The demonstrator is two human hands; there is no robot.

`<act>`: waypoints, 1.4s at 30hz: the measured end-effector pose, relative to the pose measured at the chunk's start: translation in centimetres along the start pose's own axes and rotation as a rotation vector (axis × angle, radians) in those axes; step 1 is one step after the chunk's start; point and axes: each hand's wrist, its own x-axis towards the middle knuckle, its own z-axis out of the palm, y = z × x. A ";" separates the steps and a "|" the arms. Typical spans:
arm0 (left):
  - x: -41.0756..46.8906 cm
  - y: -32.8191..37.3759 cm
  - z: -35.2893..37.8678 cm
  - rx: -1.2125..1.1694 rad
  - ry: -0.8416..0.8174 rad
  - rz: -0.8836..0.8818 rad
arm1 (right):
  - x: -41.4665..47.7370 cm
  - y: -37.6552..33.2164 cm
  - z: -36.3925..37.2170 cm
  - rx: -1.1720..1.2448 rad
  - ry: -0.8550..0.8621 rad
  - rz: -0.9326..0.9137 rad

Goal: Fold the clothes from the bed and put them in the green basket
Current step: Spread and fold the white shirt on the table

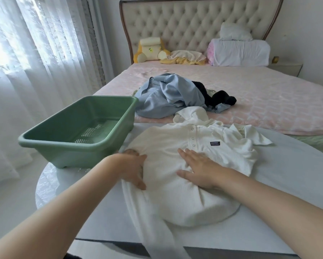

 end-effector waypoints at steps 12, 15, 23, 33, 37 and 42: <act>-4.9 10.5 2.1 -0.133 0.150 0.594 | -6.0 2.3 -3.9 0.206 0.024 -0.010; -3.6 10.2 2.2 -0.160 0.149 0.586 | -7.3 3.9 -3.1 0.196 -0.097 0.021; -1.1 8.4 -1.1 -0.663 0.417 0.265 | -7.7 6.8 -2.9 0.031 -0.063 0.023; -0.8 4.3 -4.4 -0.677 -0.007 0.078 | -9.0 6.8 -6.4 0.689 0.049 0.094; -1.5 6.2 -3.2 -0.553 -0.341 0.127 | -9.0 6.9 -5.8 0.468 -0.233 0.119; -2.5 9.5 -2.1 -0.390 -0.115 0.437 | -8.5 5.1 -4.4 0.434 -0.191 0.051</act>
